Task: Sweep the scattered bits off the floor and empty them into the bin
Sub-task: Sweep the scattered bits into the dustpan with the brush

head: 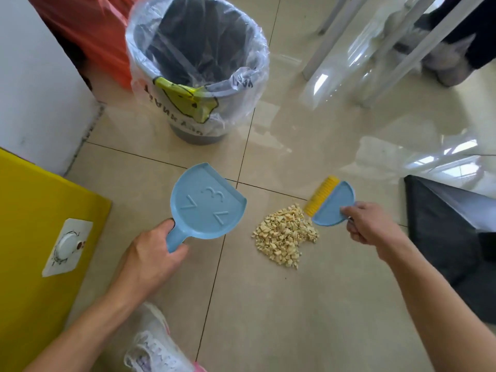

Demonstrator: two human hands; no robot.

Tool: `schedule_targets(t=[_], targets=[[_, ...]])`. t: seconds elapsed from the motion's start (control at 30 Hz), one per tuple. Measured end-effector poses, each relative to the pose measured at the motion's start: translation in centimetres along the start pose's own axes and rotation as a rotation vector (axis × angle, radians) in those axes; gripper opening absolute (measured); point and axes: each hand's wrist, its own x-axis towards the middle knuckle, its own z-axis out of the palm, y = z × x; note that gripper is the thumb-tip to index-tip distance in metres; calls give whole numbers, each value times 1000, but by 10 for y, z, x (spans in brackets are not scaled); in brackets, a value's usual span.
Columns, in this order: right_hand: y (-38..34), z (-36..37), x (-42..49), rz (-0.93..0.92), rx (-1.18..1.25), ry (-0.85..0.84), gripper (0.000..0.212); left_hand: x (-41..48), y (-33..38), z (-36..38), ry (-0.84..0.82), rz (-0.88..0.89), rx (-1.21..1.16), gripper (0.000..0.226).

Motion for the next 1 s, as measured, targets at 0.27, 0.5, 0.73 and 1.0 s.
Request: schedule_targets(t=[0.27,0.5,0.73,1.0], targets=[[-1,11,36,-152,-1047,275,25,-3,-21,5,-157,159,525,24],[-1,78,26,-269,-1035,184,27,18,-6,25,-365,128,725,27],[5,99,-3,-245,-873,122,25,44,47,49,-421,257,898,31],[-19,136,-43,-409,-793,-17,14,43,56,66,-413,352,977,32]])
